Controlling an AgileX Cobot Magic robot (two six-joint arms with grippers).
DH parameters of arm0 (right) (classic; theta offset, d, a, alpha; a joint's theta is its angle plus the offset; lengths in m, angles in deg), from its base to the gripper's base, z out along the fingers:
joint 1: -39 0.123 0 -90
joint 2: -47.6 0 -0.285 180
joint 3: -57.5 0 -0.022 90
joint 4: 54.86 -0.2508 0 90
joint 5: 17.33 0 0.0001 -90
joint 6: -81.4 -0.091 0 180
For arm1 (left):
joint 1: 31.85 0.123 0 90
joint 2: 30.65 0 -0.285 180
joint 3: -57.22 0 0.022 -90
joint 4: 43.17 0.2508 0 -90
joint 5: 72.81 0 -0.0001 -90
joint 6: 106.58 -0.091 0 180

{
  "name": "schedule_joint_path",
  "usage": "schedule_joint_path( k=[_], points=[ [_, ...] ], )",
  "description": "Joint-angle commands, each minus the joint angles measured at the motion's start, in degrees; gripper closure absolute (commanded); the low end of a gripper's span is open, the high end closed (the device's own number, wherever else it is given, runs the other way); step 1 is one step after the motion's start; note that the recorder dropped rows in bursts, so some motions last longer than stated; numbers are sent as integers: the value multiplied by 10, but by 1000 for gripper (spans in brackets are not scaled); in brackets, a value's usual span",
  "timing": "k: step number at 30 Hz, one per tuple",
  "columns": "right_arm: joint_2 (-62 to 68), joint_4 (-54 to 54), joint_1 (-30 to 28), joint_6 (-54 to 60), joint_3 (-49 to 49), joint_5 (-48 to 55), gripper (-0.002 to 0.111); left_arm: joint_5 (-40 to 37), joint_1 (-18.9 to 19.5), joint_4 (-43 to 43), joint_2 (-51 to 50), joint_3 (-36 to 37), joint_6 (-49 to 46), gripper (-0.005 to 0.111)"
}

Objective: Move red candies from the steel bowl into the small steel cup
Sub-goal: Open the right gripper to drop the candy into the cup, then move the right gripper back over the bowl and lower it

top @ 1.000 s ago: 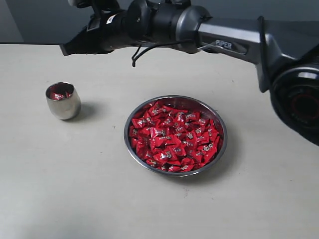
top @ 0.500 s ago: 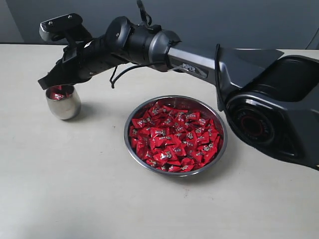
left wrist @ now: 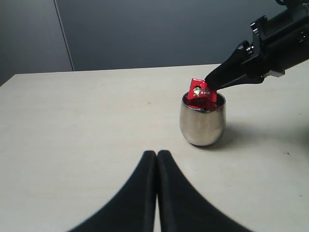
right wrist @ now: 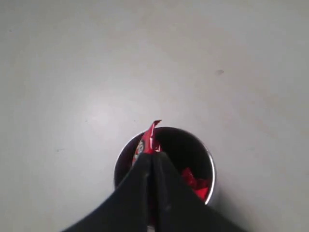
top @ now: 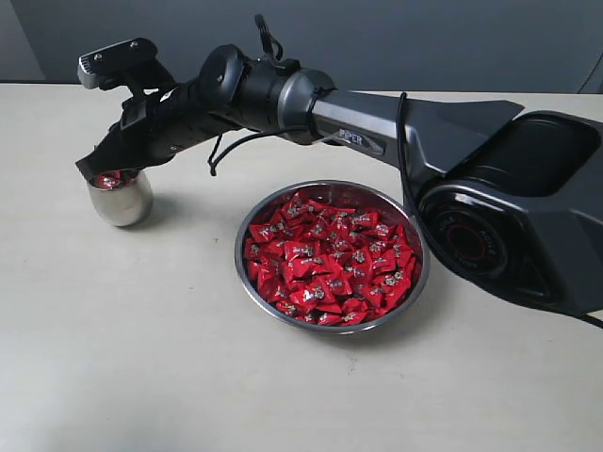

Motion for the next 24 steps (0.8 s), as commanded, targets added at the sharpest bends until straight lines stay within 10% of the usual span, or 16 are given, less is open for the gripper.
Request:
schedule_joint_path(
  k=[1,5,14,20,24],
  points=[
    [-1,7,-1,-1,3,1,88,1,0,-1,3,2,1,106],
    [-1,7,-1,-22,3,-5,65,1,0,-1,3,2,1,106],
    [-3,8,-1,-23,3,0,67,1,0,-1,3,2,1,106],
    [-36,50,-6,-23,3,11,108,1,0,-1,3,2,1,106],
    [-52,99,-6,-25,3,6,109,1,0,-1,3,2,1,106]
  ],
)
